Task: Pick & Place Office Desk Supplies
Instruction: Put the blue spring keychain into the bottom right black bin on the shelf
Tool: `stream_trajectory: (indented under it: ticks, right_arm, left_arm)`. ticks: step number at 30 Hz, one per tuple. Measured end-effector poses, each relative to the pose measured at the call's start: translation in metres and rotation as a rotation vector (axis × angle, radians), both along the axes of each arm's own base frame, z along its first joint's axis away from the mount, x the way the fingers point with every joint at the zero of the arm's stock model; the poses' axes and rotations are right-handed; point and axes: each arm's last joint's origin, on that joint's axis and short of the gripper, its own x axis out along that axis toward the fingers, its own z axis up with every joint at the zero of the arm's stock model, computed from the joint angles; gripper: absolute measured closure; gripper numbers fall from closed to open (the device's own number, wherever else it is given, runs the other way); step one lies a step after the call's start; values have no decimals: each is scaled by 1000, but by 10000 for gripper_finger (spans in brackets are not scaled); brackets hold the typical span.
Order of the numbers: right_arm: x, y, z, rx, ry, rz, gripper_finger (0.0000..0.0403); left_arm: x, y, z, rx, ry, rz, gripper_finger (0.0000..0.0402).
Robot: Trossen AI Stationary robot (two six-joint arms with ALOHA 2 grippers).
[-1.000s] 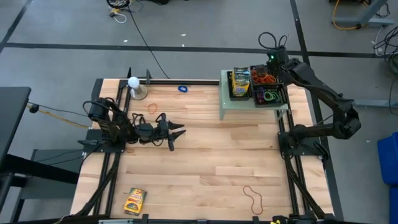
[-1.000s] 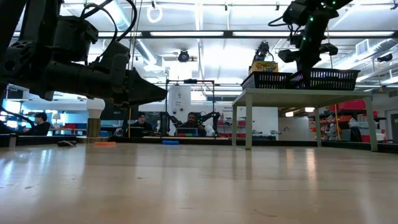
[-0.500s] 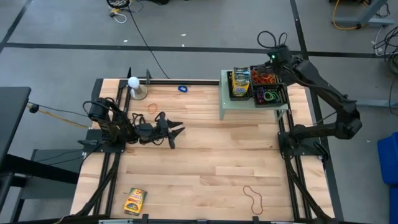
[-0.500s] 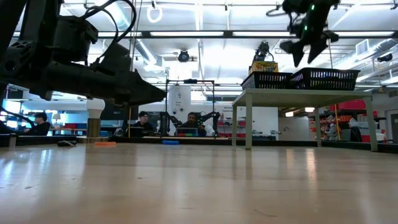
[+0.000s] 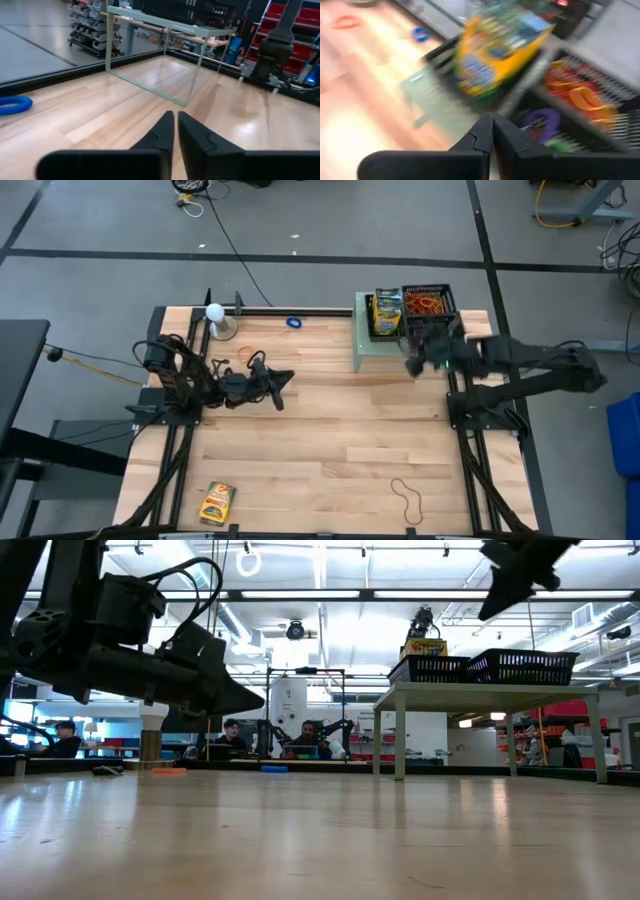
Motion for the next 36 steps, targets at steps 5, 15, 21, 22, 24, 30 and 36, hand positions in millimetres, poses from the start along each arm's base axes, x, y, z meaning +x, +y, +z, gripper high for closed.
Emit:
stream_trajectory:
  ticks: [5,15,21,22,24,30,36]
  right_arm:
    - [1,32,-36,-9,-78,129,386]
    - [10,76,-75,-129,-227,370,378]
    - [17,78,-98,-50,-378,424,365]
    - [18,78,-97,-56,-378,450,365]
    - [18,78,-94,-69,-381,487,367]
    - [18,83,-93,-88,-348,584,397]
    - [17,85,-94,-97,-330,613,394]
  left_arm:
    - [-1,4,4,10,-16,23,395]
    - [-4,22,34,35,-149,4,394]
    - [11,32,59,64,-198,-167,382]
    - [14,34,63,82,-186,-159,383]
    - [21,42,70,54,-141,-110,393]
    - [40,75,89,-135,245,4,395]
    - [49,99,111,-253,518,75,393]
